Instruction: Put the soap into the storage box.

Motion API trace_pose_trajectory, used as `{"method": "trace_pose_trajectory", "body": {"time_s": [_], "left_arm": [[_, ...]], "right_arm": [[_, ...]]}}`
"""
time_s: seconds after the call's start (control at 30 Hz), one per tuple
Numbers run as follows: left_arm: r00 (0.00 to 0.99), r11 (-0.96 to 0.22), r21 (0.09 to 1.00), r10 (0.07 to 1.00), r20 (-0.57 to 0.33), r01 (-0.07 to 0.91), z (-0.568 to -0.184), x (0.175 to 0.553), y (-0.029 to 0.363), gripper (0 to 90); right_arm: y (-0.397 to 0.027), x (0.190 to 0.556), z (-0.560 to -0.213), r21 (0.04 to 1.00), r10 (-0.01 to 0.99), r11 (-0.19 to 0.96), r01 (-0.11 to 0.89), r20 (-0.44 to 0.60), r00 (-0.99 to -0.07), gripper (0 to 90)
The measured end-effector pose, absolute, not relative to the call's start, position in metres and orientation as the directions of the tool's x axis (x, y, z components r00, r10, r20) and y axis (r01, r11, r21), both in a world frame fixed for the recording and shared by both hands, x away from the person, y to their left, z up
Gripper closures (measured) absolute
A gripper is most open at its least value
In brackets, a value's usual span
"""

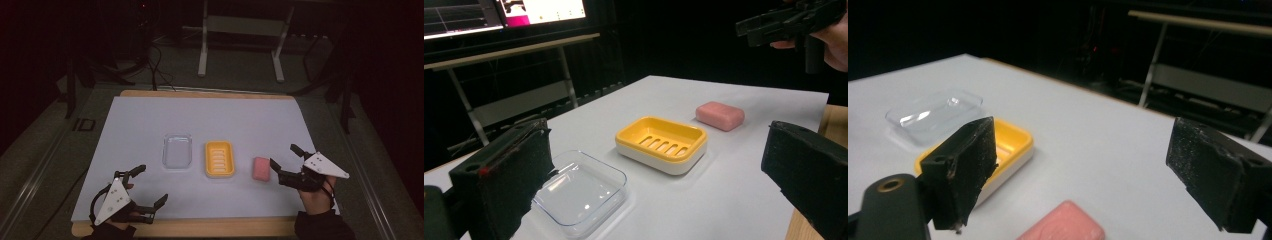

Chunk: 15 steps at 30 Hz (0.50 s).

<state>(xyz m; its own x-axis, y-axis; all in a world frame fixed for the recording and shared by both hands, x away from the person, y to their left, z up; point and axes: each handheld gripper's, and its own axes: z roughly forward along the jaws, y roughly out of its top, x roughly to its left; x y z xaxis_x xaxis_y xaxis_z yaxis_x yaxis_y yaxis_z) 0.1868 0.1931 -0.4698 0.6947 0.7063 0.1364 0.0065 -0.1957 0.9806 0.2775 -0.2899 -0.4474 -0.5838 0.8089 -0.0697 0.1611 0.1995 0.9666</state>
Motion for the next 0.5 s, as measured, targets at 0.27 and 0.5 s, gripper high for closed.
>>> {"method": "trace_pose_trajectory", "body": {"time_s": [0.27, 0.5], "left_arm": [[0.698, -0.203, 0.979, 0.702, 0.138, 0.011, -0.47, 0.187, 0.192, 0.6], [0.704, -0.22, 0.975, 0.695, 0.149, 0.011, -0.471, 0.187, 0.19, 0.6]], "right_arm": [[-0.28, 0.279, -0.447, 0.942, 0.774, 0.287, 0.174, -0.121, -0.621, 13.0], [-0.273, 0.289, -0.447, 0.92, 0.749, 0.331, 0.212, -0.119, -0.651, 13.6]]}}
